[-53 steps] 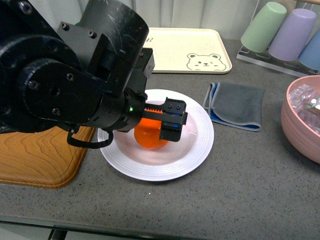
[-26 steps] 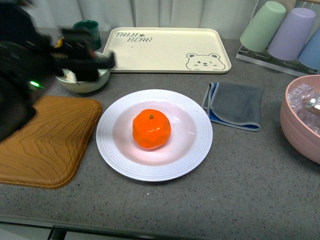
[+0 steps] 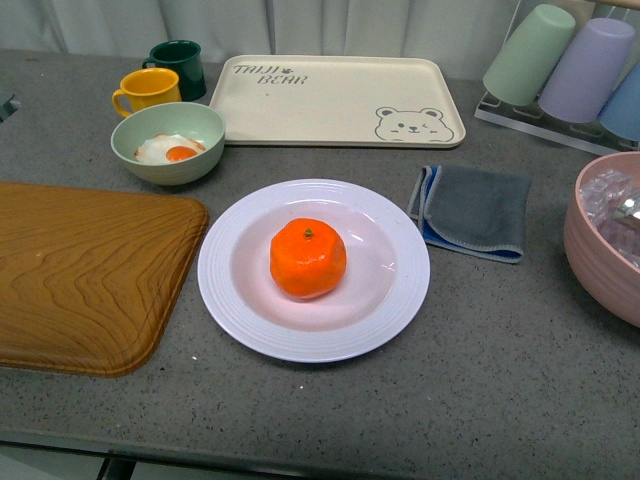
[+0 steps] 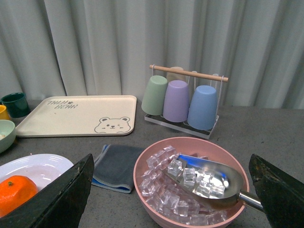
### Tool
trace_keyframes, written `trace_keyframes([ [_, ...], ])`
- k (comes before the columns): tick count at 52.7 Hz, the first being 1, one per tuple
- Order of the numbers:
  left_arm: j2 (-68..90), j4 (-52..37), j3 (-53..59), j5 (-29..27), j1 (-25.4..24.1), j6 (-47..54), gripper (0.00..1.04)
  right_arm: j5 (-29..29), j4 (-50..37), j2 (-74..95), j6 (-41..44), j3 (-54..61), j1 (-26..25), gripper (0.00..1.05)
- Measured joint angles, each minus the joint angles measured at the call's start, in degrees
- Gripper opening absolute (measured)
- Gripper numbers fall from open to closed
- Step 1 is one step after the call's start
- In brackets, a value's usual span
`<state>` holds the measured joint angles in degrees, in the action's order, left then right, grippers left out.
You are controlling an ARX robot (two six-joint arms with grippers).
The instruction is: Place orange and plate with both arms
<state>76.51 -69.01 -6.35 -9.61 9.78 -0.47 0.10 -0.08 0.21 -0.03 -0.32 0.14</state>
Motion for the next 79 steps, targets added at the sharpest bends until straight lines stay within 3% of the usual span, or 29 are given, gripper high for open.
trace_keyframes([
  [21,-24.2,19.9,3.9,4.8,-4.7,0.0,0.04,0.0,0.0,0.0,0.0,0.0,0.0,0.95],
  [24,-26.6,22.0,4.4,8.3,-7.1,0.0,0.04,0.0,0.0,0.0,0.0,0.0,0.0,0.95],
  [30,-32.3,26.7,5.1,9.2,-9.6,0.0,0.04,0.0,0.0,0.0,0.0,0.0,0.0,0.95],
  [46,-46.1,38.9,5.2,9.6,-9.6,0.0,0.04,0.0,0.0,0.0,0.0,0.0,0.0,0.95],
  [79,-62.6,54.9,5.2,9.6,-9.6,0.0,0.04,0.0,0.0,0.0,0.0,0.0,0.0,0.95],
])
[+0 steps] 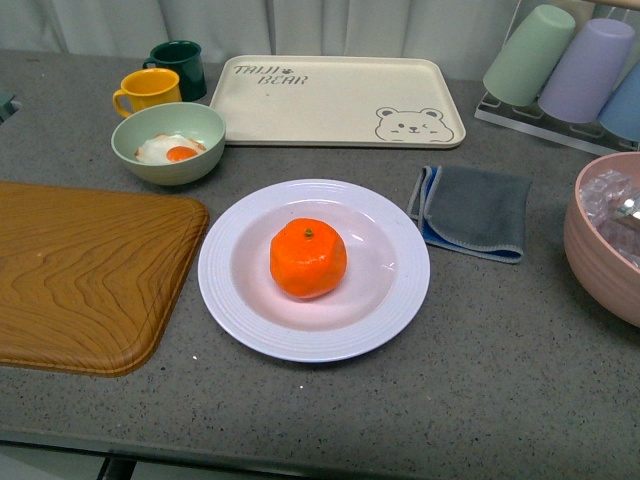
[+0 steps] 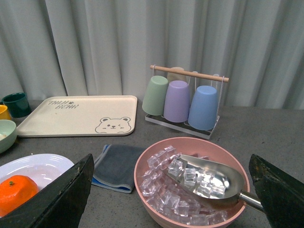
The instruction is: Place orange and plate with both arms
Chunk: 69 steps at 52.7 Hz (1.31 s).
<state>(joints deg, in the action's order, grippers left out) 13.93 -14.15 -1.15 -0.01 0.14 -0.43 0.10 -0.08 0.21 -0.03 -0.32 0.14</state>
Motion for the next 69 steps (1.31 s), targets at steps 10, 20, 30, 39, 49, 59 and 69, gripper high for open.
trace_keyframes([
  [10,-2.6,2.6,0.0,0.0,0.0,0.0,0.04,0.0,0.0,0.0,0.0,0.0,0.0,0.95],
  [20,-10.6,12.7,0.0,0.0,0.0,0.0,0.04,0.0,0.0,0.0,0.0,0.0,0.0,0.95],
  [30,-13.6,14.0,0.0,0.0,0.0,0.0,0.04,0.0,0.0,0.0,0.0,0.0,0.0,0.95],
  [39,-13.7,14.0,0.0,0.0,0.0,0.0,0.35,0.0,0.0,0.0,0.0,0.0,0.0,0.95],
  [49,-13.7,14.0,0.0,0.0,0.0,0.0,0.80,0.0,0.0,0.0,0.0,0.0,0.0,0.95],
  [59,-13.7,14.0,0.0,0.0,0.0,0.1,0.98,-14.8,0.5,4.6,8.8,-1.1,5.8,0.95],
  [69,-13.7,14.0,0.0,0.0,0.0,0.1,0.98,-6.6,-14.7,36.6,0.8,-7.3,10.5,0.95],
])
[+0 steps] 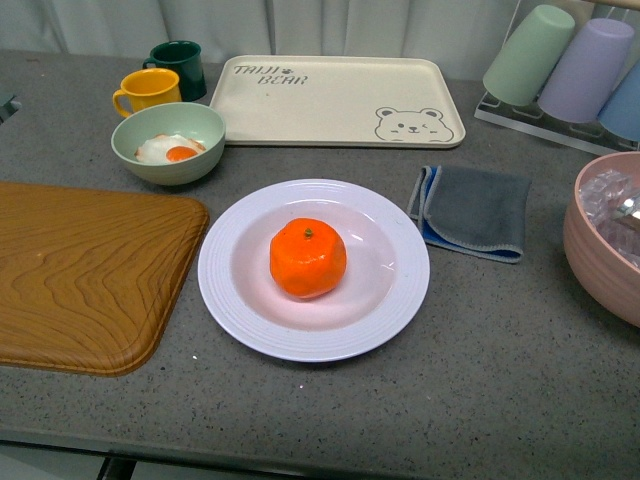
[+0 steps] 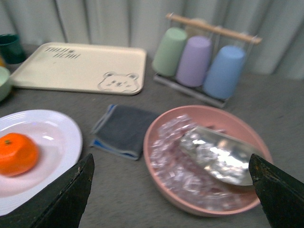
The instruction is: Place orange and plate with both arms
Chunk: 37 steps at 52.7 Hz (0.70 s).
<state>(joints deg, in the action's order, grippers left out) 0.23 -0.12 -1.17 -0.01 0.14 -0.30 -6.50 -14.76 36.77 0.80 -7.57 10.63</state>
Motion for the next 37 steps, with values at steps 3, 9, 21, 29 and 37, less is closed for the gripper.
trace_keyframes([
  [3,0.0,0.0,0.0,0.0,0.0,0.0,0.98,3.9,-3.9,9.9,-4.3,-1.9,0.4,0.95],
  [9,0.0,0.0,0.0,0.0,0.0,0.0,0.98,14.2,-7.8,27.1,-14.6,-6.1,0.0,0.95],
  [21,0.0,0.0,0.0,0.0,0.0,0.0,0.98,26.4,-6.8,47.4,-26.4,-14.6,-0.3,0.95],
  [29,0.0,0.0,0.0,0.0,0.0,0.0,0.98,30.8,-6.5,56.5,-30.3,-20.0,-1.4,0.95],
  [37,0.0,0.0,0.0,0.0,0.0,0.0,0.98,34.1,-5.7,62.8,-34.3,-24.5,-1.4,0.95],
])
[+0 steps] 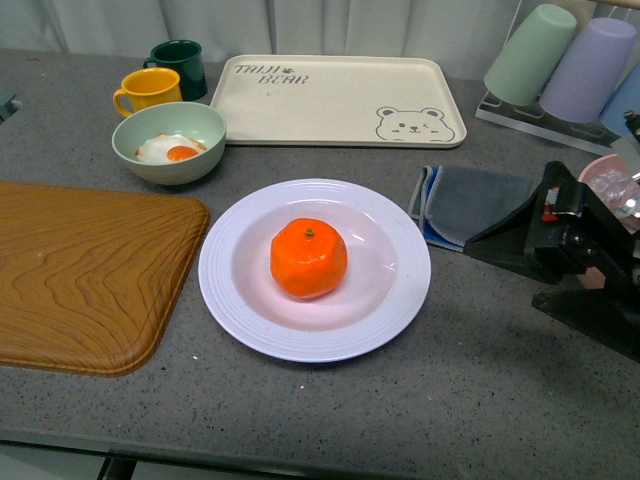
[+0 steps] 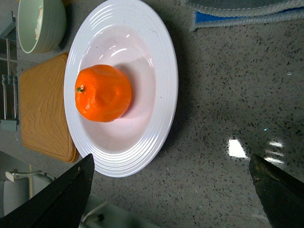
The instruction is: Place orange and plate with both arms
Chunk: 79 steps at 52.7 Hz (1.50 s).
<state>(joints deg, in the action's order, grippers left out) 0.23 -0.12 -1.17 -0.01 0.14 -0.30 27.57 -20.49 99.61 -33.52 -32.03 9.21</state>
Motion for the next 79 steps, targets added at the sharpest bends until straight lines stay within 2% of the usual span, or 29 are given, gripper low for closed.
trace_keyframes([
  [20,0.0,0.0,0.0,0.0,0.0,0.0,0.98,3.4,1.8,15.8,-7.2,-12.5,3.1,0.95],
  [27,0.0,0.0,0.0,0.0,0.0,0.0,0.98,6.8,-2.0,20.3,-13.2,-15.7,4.5,0.95],
  [44,0.0,0.0,0.0,0.0,0.0,0.0,0.98,5.3,-4.3,26.5,-20.9,-21.8,6.9,0.95],
  [70,0.0,0.0,0.0,0.0,0.0,0.0,0.98,2.1,1.5,28.5,-22.4,-23.8,8.1,0.23],
  [74,0.0,0.0,0.0,0.0,0.0,0.0,0.98,3.7,1.2,28.4,-21.9,-23.8,8.1,0.12],
  [79,0.0,0.0,0.0,0.0,0.0,0.0,0.98,4.5,-0.6,27.6,-22.0,-23.8,8.1,0.04],
])
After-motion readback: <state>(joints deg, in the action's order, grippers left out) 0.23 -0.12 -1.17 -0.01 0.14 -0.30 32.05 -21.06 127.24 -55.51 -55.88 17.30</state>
